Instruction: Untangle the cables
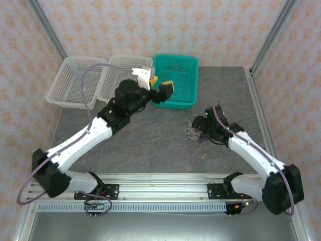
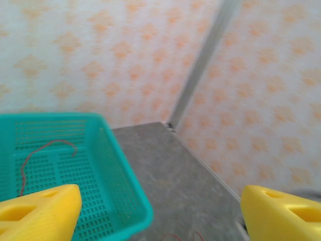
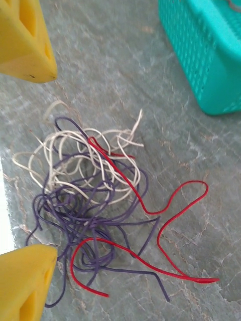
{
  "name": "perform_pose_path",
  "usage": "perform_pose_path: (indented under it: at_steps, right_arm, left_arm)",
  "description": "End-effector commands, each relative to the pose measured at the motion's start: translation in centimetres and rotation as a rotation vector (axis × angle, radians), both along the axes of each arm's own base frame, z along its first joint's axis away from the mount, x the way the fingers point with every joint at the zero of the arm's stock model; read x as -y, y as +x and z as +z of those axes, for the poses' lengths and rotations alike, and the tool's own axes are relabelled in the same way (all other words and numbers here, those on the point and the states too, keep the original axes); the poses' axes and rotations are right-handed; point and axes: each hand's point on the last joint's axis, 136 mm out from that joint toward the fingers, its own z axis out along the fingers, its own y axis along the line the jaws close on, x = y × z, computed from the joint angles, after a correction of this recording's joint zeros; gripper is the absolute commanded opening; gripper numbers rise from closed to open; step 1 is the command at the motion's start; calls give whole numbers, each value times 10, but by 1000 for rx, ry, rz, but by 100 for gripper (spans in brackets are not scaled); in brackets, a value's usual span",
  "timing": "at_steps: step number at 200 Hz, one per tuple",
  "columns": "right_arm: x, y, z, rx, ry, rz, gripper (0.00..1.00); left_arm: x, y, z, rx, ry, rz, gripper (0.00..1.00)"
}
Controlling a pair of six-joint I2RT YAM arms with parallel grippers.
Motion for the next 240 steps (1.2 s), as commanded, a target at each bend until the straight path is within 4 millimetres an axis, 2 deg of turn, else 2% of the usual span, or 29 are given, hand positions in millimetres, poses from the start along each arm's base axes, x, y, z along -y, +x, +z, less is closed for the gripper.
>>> perform_pose_path:
  at_steps: [1,24,37,51,61,70,80,101,118,133,139,147,158,178,197,216,229,240]
  right_arm:
    - [5,8,-20,-76,-99,0,84]
    - [-13,23,-48,-145,-96,70,84]
    - [-25,28,-63,-189,-92,134,79]
    - [-44,28,-71,-207,-90,230,57]
    - [-58,25,-73,-202,-108,311,37]
    - [-72,19,-72,-186,-126,386,24]
    - [-91,8,-70,-165,-130,499,15]
    - [-134,-34,-70,-173,-63,760,11]
    - [-156,-70,-70,-212,5,923,12]
    - [-155,-83,-71,-225,-19,961,18]
    - [-151,-82,-67,-220,-37,944,25]
    - [-147,-79,-57,-200,-57,925,40]
    - [-144,-74,-31,-135,-67,903,54]
    - [-139,-62,23,62,-56,843,64]
    - [-116,-40,64,262,-82,663,71]
    - [-88,-21,81,328,-96,444,73]
    - [-78,-15,79,323,-82,357,73]
    - [-77,-13,72,303,-67,328,73]
  left_arm:
    - [10,-39,-54,-40,207,-112,84]
    - [-5,-63,-80,-87,207,-120,84]
    - [-21,-69,-88,-90,192,-73,85]
    - [-42,-70,-95,-91,202,9,85]
    - [-57,-71,-96,-87,212,72,85]
    - [-71,-71,-96,-88,226,129,85]
    - [-84,-70,-98,-96,243,188,85]
    - [-97,-69,-103,-120,287,219,85]
    - [-108,-66,-113,-165,323,252,85]
    - [-121,-61,-128,-240,338,307,85]
    - [-126,-59,-135,-272,339,329,85]
    - [-131,-58,-143,-309,342,349,85]
    - [-133,-57,-152,-343,343,369,85]
    - [-123,-56,-165,-391,303,341,83]
    - [-96,-54,-178,-447,198,249,74]
    - [-68,-54,-194,-519,121,204,67]
    - [-56,-51,-210,-589,61,231,64]
    - [-58,-48,-231,-680,-19,317,59]
